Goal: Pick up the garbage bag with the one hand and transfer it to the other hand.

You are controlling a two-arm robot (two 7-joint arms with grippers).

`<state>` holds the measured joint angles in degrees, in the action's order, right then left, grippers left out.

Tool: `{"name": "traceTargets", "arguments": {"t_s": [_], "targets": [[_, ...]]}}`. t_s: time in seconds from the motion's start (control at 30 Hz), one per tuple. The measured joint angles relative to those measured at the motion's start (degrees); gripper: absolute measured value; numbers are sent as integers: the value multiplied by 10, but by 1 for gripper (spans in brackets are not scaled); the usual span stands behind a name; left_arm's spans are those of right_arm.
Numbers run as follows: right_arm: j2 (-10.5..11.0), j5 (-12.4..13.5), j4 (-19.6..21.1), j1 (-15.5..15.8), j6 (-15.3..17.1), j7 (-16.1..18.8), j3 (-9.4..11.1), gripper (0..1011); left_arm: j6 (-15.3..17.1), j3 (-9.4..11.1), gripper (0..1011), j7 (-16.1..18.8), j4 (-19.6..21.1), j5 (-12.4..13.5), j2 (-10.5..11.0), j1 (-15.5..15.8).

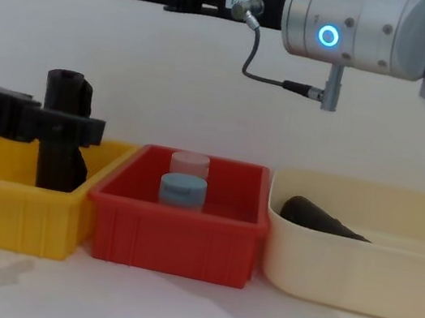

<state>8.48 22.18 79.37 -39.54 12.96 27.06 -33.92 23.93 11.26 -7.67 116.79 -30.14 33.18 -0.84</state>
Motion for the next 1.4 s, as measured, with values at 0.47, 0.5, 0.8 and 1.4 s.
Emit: {"name": "traceTargets", "arguments": {"t_s": [0.47,0.5,0.8,1.4], "targets": [[-5,-26,-35,-24,2,4,-25,1000,11,-14,1001,19,18,2,3,-27],[-8,-27,-37,-25,7,0,-24,1000,11,-14,1001,19,19,2,3,-28],[-25,-26,-51,-24,45,-35,-12,1000,14,-17,1001,23,23,3,3,-33],[-21,-37,-69,-19,85,-54,-5,1000,16,-19,1001,26,25,3,4,-38]]}}
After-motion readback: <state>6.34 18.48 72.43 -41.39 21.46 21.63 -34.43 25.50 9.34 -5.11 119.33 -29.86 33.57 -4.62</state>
